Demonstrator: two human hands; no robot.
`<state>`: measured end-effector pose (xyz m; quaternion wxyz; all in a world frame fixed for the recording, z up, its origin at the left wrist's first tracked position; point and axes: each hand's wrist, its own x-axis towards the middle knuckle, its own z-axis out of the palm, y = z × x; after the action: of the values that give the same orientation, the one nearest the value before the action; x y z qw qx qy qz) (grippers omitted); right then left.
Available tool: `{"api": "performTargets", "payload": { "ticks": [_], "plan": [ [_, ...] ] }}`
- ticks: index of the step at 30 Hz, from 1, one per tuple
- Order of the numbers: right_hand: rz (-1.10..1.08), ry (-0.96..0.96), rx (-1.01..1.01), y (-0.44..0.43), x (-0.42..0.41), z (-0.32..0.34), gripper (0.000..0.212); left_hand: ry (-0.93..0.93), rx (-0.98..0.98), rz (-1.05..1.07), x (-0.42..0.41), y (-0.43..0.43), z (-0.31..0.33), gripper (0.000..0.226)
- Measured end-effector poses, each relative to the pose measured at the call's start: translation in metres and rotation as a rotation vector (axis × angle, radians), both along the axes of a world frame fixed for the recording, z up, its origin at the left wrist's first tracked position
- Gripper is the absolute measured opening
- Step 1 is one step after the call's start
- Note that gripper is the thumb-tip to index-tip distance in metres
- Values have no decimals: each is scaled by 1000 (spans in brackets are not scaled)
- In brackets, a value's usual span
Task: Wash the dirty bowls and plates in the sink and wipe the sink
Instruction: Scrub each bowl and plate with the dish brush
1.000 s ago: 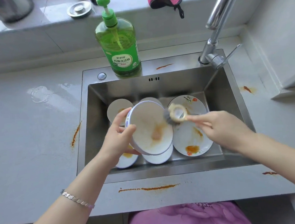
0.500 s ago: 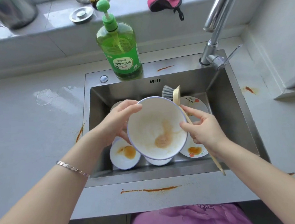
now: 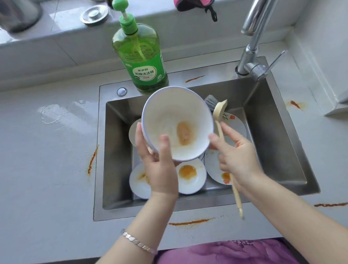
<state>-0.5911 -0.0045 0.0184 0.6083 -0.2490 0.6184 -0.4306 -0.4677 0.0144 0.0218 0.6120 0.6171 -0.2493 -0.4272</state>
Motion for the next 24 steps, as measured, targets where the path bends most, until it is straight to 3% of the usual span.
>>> {"api": "performTargets", "payload": {
  "ticks": [3, 5, 7, 9, 10, 14, 16, 20, 22, 24],
  "plan": [
    [161, 317, -230, -5, -32, 16, 33, -245, 77, -106, 24, -13, 3, 34],
    [488, 514, -324, -8, -44, 28, 29, -377, 130, -206, 38, -17, 0, 34],
    [874, 886, -301, -11, -43, 25, 29, -465, 169, -311, 44, -16, -2, 32],
    [1040, 1114, -226, -9, -33, 18, 31, -535, 189, -399, 45, -14, -3, 37],
    [1062, 1067, -199, -5, -25, 14, 31, -567, 191, -428, 44, -13, -4, 43],
    [1010, 484, -91, 12, -8, 14, 27, -485, 179, -424, 37, -8, -11, 47],
    [1029, 590, -52, 4, -19, 14, 27, -432, 205, -407, 38, -4, -13, 39],
    [1068, 1011, -49, -8, -28, 5, 31, -430, 282, -446, 35, 2, -16, 34],
    [1088, 864, -53, 6, -16, 4, 31, -462, 294, -448, 31, 1, -15, 41],
    [1082, 523, -6, 18, -9, 10, 28, -489, 282, -424, 33, -3, -12, 38]
  ]
}}
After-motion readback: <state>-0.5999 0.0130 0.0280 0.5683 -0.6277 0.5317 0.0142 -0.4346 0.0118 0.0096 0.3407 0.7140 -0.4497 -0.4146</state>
